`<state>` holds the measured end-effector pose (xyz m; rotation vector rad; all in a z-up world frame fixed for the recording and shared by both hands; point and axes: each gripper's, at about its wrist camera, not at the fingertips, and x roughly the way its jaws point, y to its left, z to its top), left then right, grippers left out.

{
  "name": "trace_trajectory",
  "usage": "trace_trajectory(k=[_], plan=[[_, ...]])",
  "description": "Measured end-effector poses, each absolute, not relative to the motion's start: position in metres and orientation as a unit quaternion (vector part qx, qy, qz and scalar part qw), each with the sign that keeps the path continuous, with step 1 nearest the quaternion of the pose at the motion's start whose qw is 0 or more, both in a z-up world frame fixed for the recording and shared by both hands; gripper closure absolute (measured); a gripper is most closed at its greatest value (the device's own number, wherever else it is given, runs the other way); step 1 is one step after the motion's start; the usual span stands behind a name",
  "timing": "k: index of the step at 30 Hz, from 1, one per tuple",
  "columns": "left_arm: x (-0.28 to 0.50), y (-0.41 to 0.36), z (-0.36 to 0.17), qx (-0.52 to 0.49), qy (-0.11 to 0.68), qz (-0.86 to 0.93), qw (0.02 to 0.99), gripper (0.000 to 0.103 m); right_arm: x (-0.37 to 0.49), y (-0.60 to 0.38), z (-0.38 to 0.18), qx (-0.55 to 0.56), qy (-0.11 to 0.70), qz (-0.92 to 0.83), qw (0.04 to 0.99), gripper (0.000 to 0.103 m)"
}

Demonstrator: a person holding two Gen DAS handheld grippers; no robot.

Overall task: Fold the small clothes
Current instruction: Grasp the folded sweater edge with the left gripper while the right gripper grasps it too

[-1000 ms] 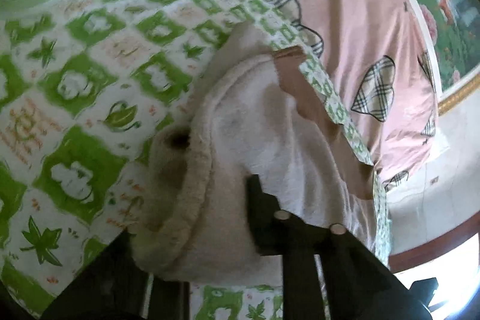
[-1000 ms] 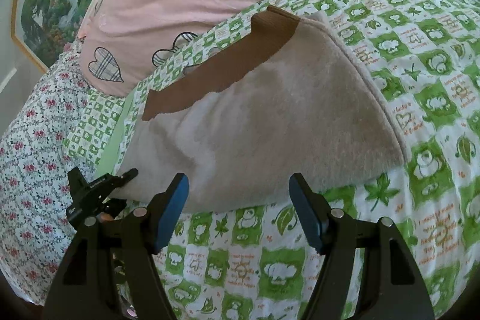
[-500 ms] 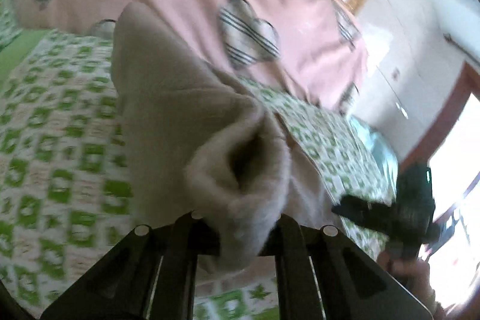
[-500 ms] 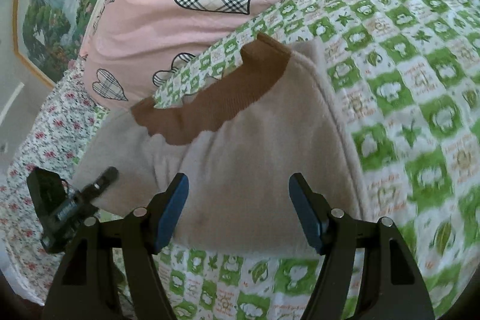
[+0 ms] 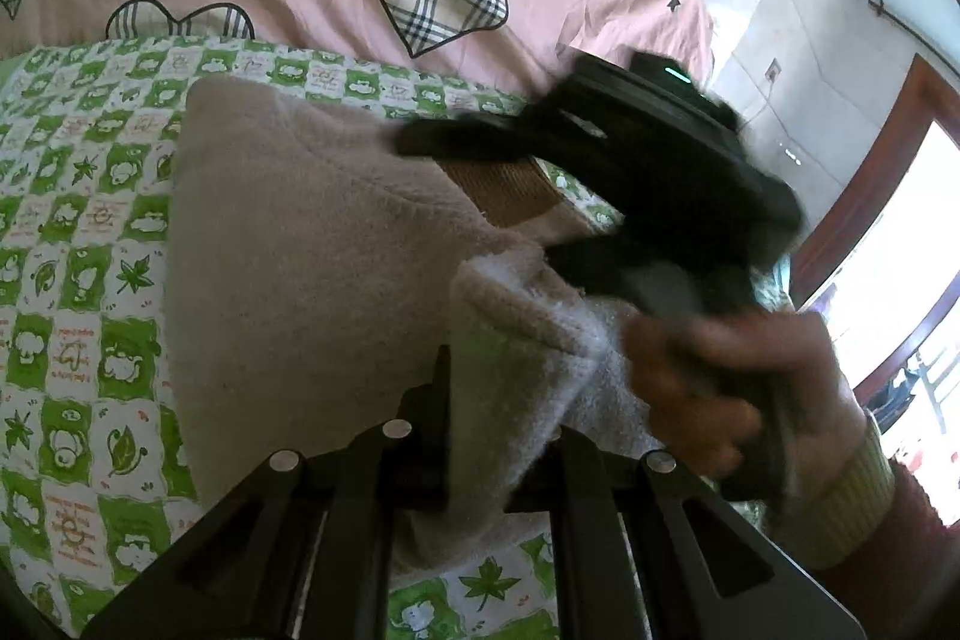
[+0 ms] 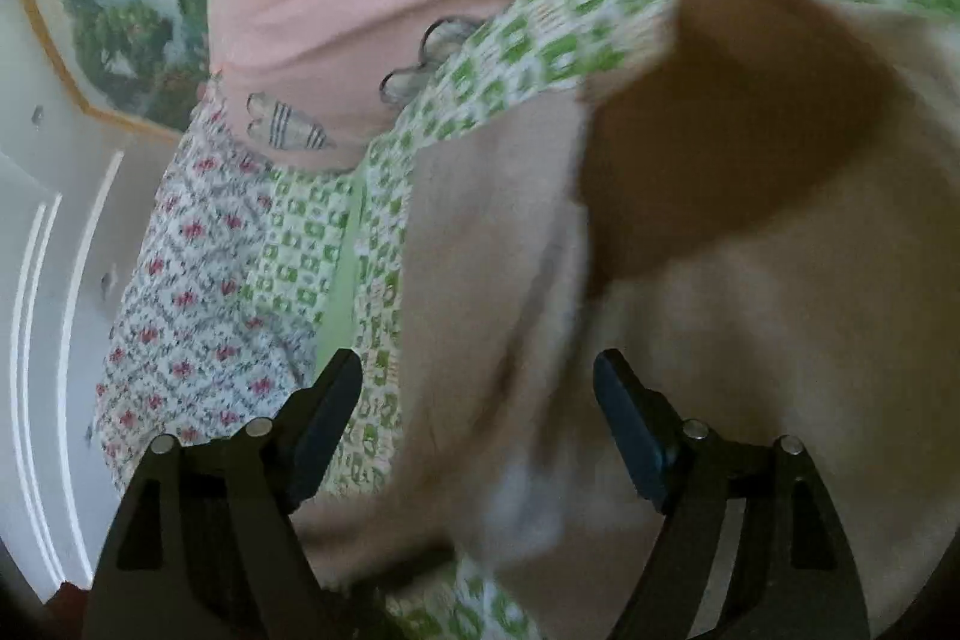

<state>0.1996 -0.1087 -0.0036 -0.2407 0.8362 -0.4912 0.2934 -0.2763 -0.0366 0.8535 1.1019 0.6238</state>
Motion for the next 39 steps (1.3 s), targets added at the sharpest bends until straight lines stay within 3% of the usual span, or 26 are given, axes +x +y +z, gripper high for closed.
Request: trace_trajectory(k=[1, 2, 3, 4, 5, 10, 13, 20, 28, 30, 33, 34, 35, 36, 38, 39], plan=[[0.199, -0.11, -0.004, -0.111, 0.402, -0.235, 0.878, 0.096, 0.304, -0.269, -0.039, 0.379, 0.502, 0.275, 0.727, 0.033], [0.198, -0.111, -0.003, -0.106, 0.402, -0.234, 0.879, 0.096, 0.31, -0.266, -0.039, 0.368, 0.504, 0.274, 0.732, 0.062], [0.197, -0.112, -0.001, -0.101, 0.4, -0.233, 0.88, 0.096, 0.317, -0.261, -0.037, 0.354, 0.506, 0.266, 0.74, 0.076], [0.195, -0.114, 0.003, -0.098, 0.398, -0.236, 0.881, 0.096, 0.32, -0.262, -0.035, 0.35, 0.505, 0.263, 0.744, 0.085], [0.194, -0.115, 0.007, -0.098, 0.394, -0.239, 0.882, 0.096, 0.32, -0.264, -0.027, 0.346, 0.497, 0.265, 0.751, 0.085], [0.194, -0.142, 0.028, -0.109, 0.382, -0.288, 0.871, 0.096, 0.292, -0.291, 0.036, 0.273, 0.436, 0.269, 0.814, 0.086], [0.197, -0.174, 0.025, -0.109, 0.39, -0.314, 0.859, 0.095, 0.277, -0.319, 0.046, 0.236, 0.431, 0.237, 0.838, 0.086], [0.209, -0.234, -0.012, -0.094, 0.436, -0.34, 0.828, 0.095, 0.267, -0.376, 0.0, 0.233, 0.466, 0.17, 0.836, 0.086], [0.217, -0.238, -0.026, -0.102, 0.459, -0.328, 0.82, 0.094, 0.27, -0.381, -0.021, 0.225, 0.466, 0.172, 0.838, 0.086], [0.218, -0.234, -0.025, -0.106, 0.465, -0.332, 0.814, 0.084, 0.27, -0.377, -0.02, 0.213, 0.464, 0.172, 0.842, 0.086], [0.213, -0.23, -0.02, -0.103, 0.475, -0.34, 0.806, 0.078, 0.267, -0.38, -0.021, 0.208, 0.466, 0.162, 0.844, 0.082], [0.207, -0.223, -0.017, -0.1, 0.475, -0.345, 0.803, 0.076, 0.265, -0.382, -0.021, 0.208, 0.469, 0.156, 0.844, 0.073], [0.202, -0.217, -0.013, -0.098, 0.475, -0.346, 0.803, 0.065, 0.261, -0.385, -0.019, 0.212, 0.472, 0.148, 0.843, 0.065], [0.197, -0.208, -0.008, -0.096, 0.474, -0.342, 0.806, 0.046, 0.256, -0.389, -0.017, 0.215, 0.473, 0.143, 0.843, 0.062], [0.188, -0.179, 0.004, -0.101, 0.463, -0.318, 0.821, 0.025, 0.243, -0.396, -0.01, 0.218, 0.467, 0.135, 0.846, 0.05], [0.186, -0.166, 0.008, -0.106, 0.458, -0.307, 0.828, 0.023, 0.236, -0.399, -0.007, 0.218, 0.466, 0.128, 0.848, 0.042]])
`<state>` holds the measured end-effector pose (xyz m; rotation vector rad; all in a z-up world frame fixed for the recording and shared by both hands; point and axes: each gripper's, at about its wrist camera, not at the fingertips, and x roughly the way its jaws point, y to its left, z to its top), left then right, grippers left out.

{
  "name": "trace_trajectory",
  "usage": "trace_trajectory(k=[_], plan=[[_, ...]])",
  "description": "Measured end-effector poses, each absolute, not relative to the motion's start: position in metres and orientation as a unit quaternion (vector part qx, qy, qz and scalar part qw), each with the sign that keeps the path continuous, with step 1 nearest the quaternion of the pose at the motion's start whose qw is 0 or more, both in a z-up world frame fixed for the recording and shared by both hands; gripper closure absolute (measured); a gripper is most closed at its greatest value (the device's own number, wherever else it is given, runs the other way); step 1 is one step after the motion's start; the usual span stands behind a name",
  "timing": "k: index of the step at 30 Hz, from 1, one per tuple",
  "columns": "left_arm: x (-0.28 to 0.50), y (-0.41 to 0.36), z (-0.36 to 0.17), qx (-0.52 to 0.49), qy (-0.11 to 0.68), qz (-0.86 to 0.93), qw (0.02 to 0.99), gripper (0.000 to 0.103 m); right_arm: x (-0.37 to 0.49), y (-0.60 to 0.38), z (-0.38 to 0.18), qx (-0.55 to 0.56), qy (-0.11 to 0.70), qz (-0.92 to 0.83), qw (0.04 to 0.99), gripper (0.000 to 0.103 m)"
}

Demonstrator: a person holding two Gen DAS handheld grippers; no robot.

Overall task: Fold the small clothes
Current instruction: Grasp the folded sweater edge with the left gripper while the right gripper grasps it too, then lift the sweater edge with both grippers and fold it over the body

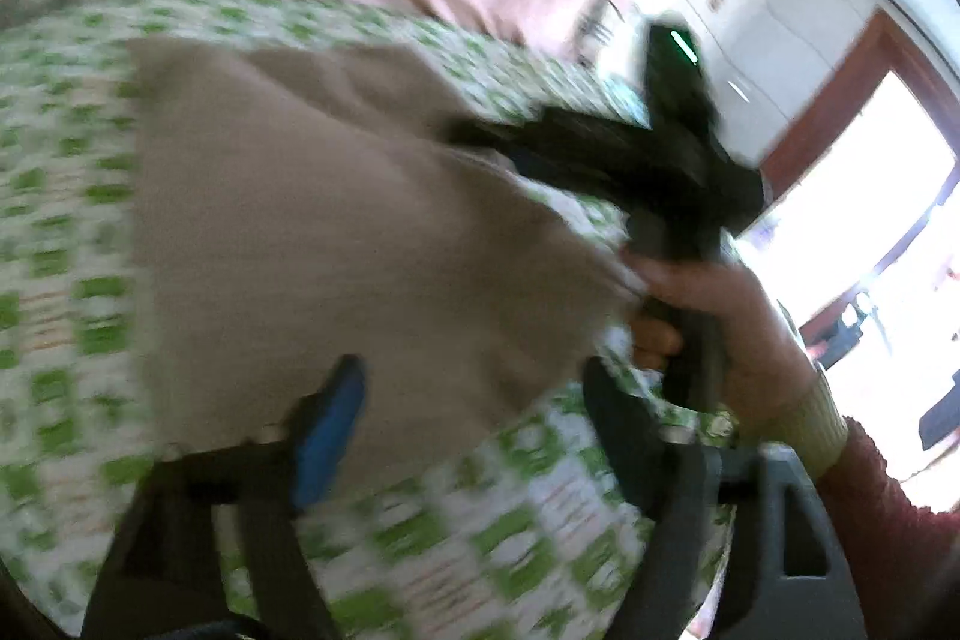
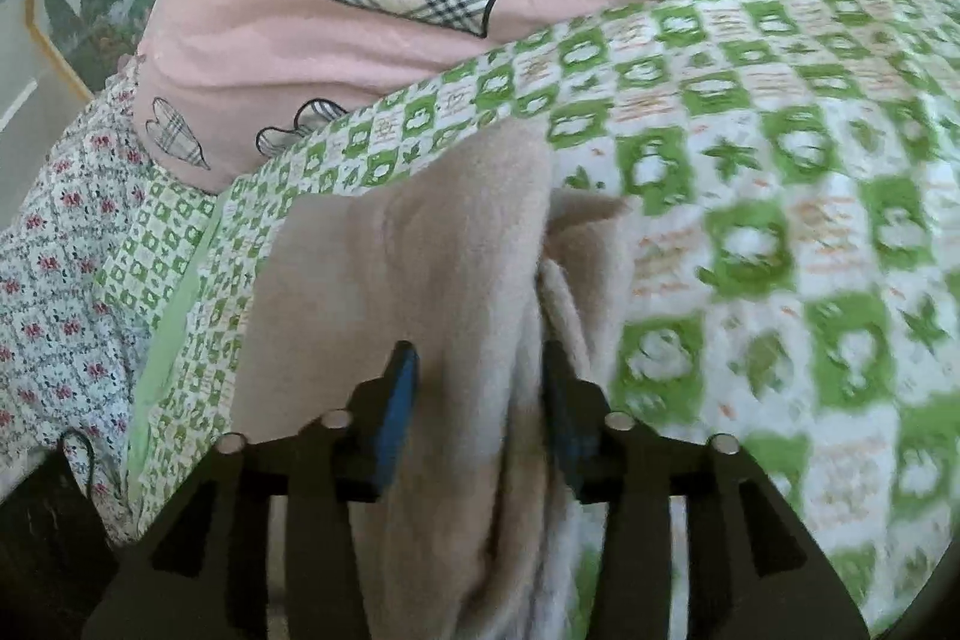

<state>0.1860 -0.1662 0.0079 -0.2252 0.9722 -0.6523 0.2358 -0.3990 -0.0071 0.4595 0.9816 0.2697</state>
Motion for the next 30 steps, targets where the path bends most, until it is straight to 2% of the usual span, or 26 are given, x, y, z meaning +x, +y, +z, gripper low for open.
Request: trace_trajectory(k=[1, 2, 7, 11, 13, 16, 17, 19, 21, 22, 24, 26, 30], plan=[[0.186, -0.148, 0.011, -0.116, 0.454, -0.295, 0.833, 0.023, 0.226, -0.404, -0.004, 0.217, 0.464, 0.113, 0.851, 0.025], [0.189, -0.135, 0.012, -0.126, 0.456, -0.284, 0.834, 0.021, 0.22, -0.406, -0.001, 0.22, 0.461, 0.106, 0.853, 0.017], [0.229, -0.083, -0.016, -0.208, 0.511, -0.237, 0.8, 0.019, 0.203, -0.419, -0.007, 0.278, 0.462, 0.121, 0.833, 0.017], [0.262, -0.075, -0.046, -0.274, 0.537, -0.248, 0.758, 0.019, 0.208, -0.415, -0.023, 0.295, 0.482, 0.129, 0.815, 0.017], [0.277, -0.084, -0.056, -0.266, 0.544, -0.247, 0.756, 0.019, 0.21, -0.413, -0.03, 0.3, 0.489, 0.136, 0.807, 0.017], [0.29, -0.097, -0.064, -0.241, 0.545, -0.246, 0.764, 0.014, 0.215, -0.408, -0.038, 0.305, 0.497, 0.149, 0.799, 0.017], [0.293, -0.099, -0.067, -0.238, 0.546, -0.247, 0.765, 0.014, 0.216, -0.405, -0.04, 0.301, 0.502, 0.146, 0.797, 0.017], [0.297, -0.105, -0.071, -0.229, 0.542, -0.253, 0.768, 0.02, 0.219, -0.401, -0.042, 0.295, 0.506, 0.142, 0.798, 0.017], [0.295, -0.104, -0.071, -0.222, 0.533, -0.259, 0.774, 0.034, 0.22, -0.393, -0.042, 0.294, 0.512, 0.148, 0.793, 0.033], [0.295, -0.103, -0.071, -0.221, 0.528, -0.261, 0.777, 0.038, 0.22, -0.389, -0.044, 0.304, 0.515, 0.162, 0.785, 0.055], [0.287, -0.097, -0.067, -0.224, 0.52, -0.267, 0.78, 0.05, 0.219, -0.381, -0.042, 0.304, 0.515, 0.162, 0.784, 0.058], [0.277, -0.087, -0.058, -0.229, 0.509, -0.274, 0.783, 0.055, 0.215, -0.372, -0.032, 0.285, 0.511, 0.156, 0.796, 0.066], [0.253, -0.064, -0.025, -0.221, 0.48, -0.278, 0.802, 0.058, 0.2, -0.346, -0.009, 0.279, 0.496, 0.171, 0.804, 0.068]])
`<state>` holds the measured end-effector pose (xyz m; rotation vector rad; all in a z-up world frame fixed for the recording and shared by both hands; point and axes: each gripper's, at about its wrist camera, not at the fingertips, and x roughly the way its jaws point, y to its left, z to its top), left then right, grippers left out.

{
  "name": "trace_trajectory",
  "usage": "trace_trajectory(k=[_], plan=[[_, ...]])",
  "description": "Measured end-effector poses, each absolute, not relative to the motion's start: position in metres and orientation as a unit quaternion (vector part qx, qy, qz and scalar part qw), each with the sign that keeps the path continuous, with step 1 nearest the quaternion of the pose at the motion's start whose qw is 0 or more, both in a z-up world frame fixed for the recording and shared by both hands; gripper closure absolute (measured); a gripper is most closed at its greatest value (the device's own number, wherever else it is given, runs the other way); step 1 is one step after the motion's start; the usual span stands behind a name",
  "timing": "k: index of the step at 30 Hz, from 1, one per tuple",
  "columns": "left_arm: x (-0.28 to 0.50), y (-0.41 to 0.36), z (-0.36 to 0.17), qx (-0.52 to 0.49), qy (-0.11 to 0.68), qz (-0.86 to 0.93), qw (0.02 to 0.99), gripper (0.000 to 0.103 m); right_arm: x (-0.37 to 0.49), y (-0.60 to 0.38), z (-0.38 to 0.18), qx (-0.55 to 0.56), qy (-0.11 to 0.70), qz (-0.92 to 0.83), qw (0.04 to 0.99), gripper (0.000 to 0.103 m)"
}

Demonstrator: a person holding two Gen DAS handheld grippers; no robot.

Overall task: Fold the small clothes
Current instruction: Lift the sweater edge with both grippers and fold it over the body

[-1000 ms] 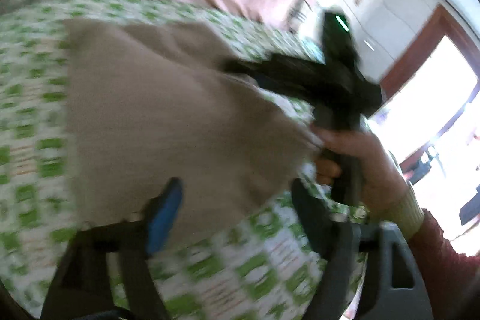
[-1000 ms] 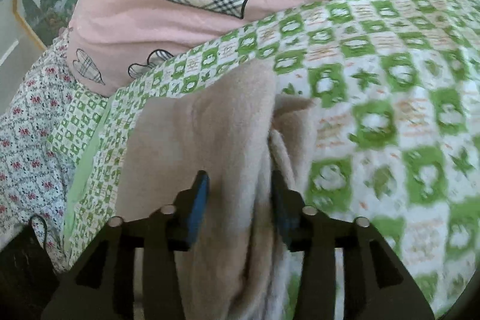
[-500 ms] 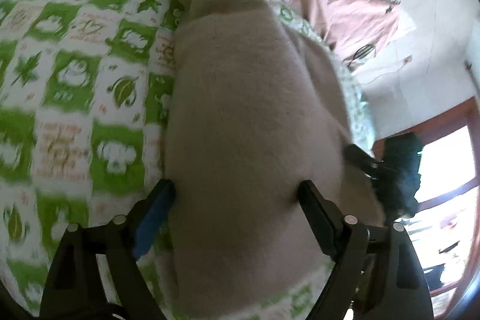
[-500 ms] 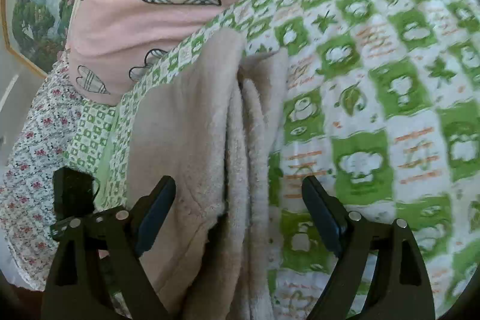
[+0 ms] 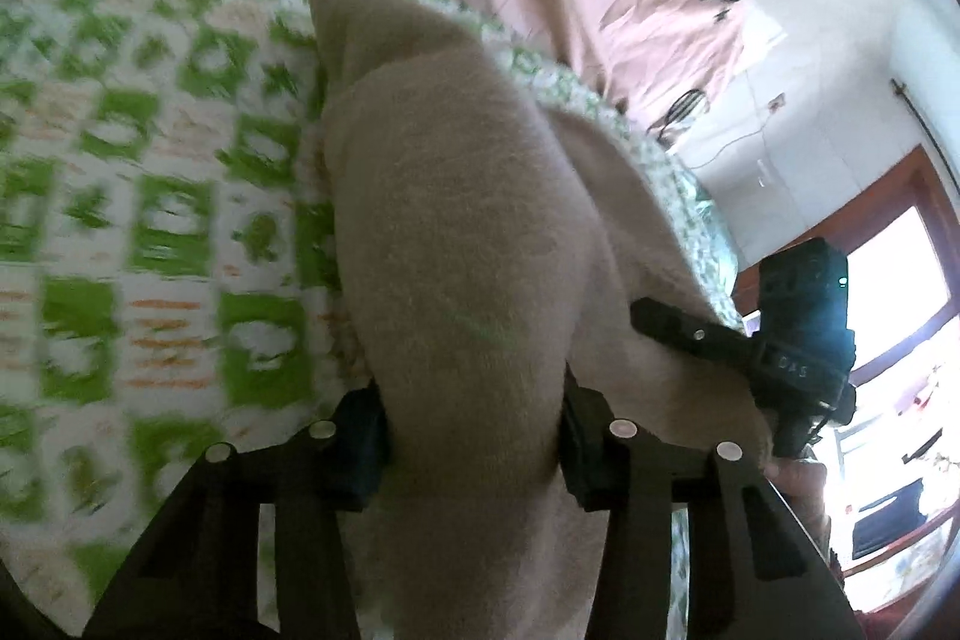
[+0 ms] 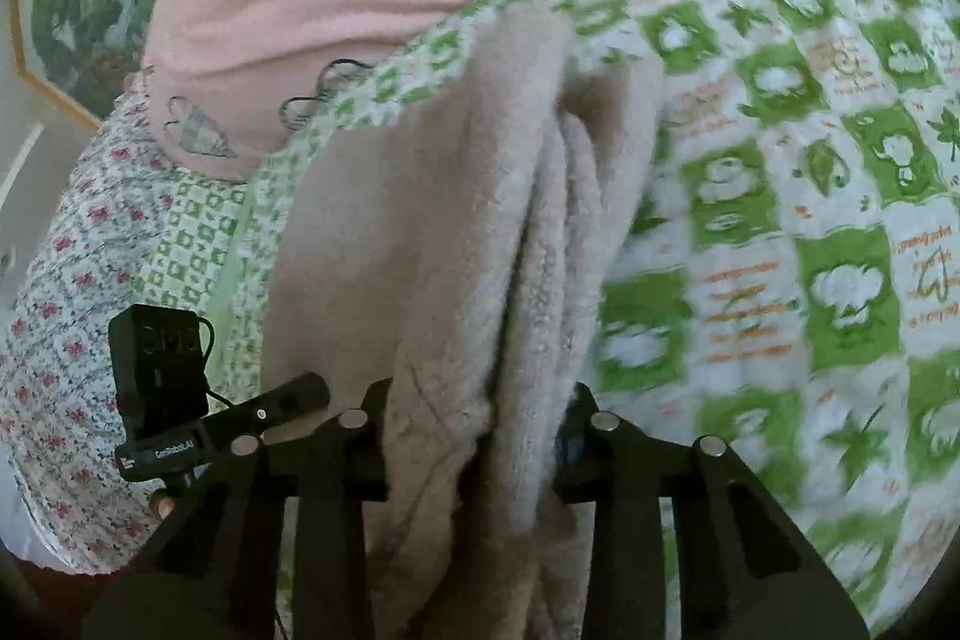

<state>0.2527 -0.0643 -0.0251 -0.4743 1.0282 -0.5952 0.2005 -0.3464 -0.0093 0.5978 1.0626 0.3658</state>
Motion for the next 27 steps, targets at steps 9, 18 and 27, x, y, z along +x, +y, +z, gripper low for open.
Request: trace_trajectory(k=[9, 18, 27], plan=[[0.161, 0.045, 0.023, -0.219, 0.441, -0.231, 0.839, 0.058, 0.172, -0.236, -0.001, 0.264, 0.475, 0.282, 0.791, 0.069], [0.124, 0.091, -0.039, -0.237, 0.491, -0.192, 0.816, 0.039, 0.156, -0.192, -0.041, 0.244, 0.514, 0.283, 0.772, 0.067], [0.146, 0.11, -0.029, -0.253, 0.487, -0.202, 0.812, 0.026, 0.153, -0.221, -0.033, 0.238, 0.521, 0.237, 0.785, 0.036]])
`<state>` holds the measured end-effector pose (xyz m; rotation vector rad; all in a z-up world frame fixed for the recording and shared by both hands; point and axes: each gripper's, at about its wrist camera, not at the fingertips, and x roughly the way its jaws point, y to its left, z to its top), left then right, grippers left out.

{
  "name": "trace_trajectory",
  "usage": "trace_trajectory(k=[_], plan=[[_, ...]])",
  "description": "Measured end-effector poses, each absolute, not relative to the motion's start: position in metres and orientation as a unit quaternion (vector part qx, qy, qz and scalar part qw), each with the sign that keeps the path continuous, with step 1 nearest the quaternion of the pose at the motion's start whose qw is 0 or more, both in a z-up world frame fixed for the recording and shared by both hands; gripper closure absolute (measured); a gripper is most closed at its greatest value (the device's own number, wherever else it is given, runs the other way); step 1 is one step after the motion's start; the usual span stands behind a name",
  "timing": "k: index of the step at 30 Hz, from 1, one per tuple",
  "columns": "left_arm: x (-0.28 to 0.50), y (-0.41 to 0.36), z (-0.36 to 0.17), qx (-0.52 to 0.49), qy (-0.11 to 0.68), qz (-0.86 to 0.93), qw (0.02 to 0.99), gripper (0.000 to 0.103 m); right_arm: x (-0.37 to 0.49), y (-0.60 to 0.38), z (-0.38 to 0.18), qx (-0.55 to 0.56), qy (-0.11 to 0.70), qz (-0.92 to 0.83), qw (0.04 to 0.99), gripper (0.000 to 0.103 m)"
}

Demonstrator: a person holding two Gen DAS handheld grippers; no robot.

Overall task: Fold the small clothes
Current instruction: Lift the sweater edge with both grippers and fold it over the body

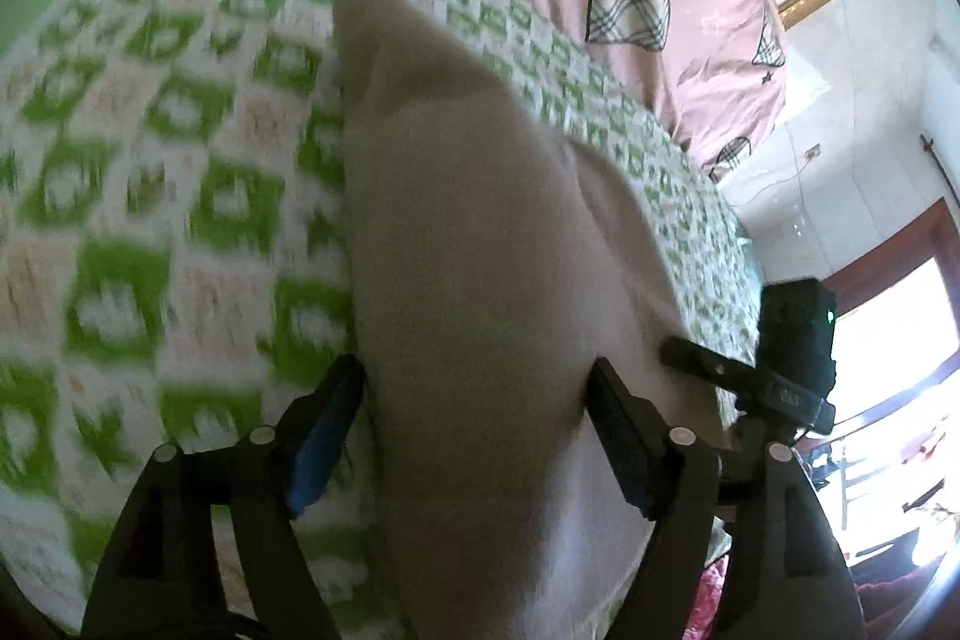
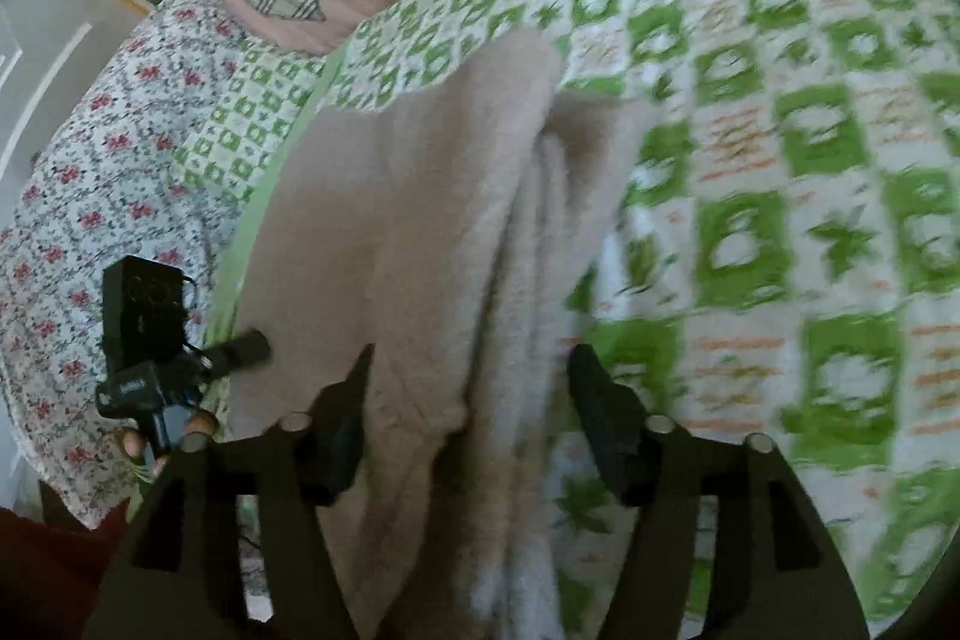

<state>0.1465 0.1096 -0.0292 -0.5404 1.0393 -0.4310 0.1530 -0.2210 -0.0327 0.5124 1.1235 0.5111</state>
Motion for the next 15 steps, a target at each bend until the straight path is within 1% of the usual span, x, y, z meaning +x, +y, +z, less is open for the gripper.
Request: trace_trajectory(k=[6, 10, 11, 12, 13, 14, 15], plan=[[0.197, 0.123, -0.028, -0.258, 0.484, -0.179, 0.817, 0.026, 0.185, -0.225, -0.012, 0.239, 0.492, 0.23, 0.805, 0.036], [0.23, 0.122, -0.036, -0.276, 0.492, -0.165, 0.81, 0.026, 0.218, -0.214, -0.014, 0.248, 0.484, 0.235, 0.805, 0.036], [0.238, 0.12, -0.038, -0.28, 0.493, -0.161, 0.808, 0.03, 0.226, -0.21, -0.018, 0.251, 0.485, 0.242, 0.802, 0.04], [0.245, 0.12, -0.04, -0.284, 0.494, -0.157, 0.806, 0.044, 0.231, -0.206, -0.021, 0.248, 0.489, 0.242, 0.801, 0.046], [0.252, 0.122, -0.043, -0.287, 0.493, -0.155, 0.806, 0.056, 0.237, -0.201, -0.026, 0.236, 0.501, 0.234, 0.799, 0.07], [0.258, 0.121, -0.044, -0.284, 0.493, -0.152, 0.808, 0.076, 0.238, -0.2, -0.03, 0.23, 0.509, 0.226, 0.798, 0.084], [0.264, 0.119, -0.042, -0.277, 0.492, -0.147, 0.813, 0.082, 0.238, -0.201, -0.03, 0.234, 0.506, 0.227, 0.798, 0.085]])
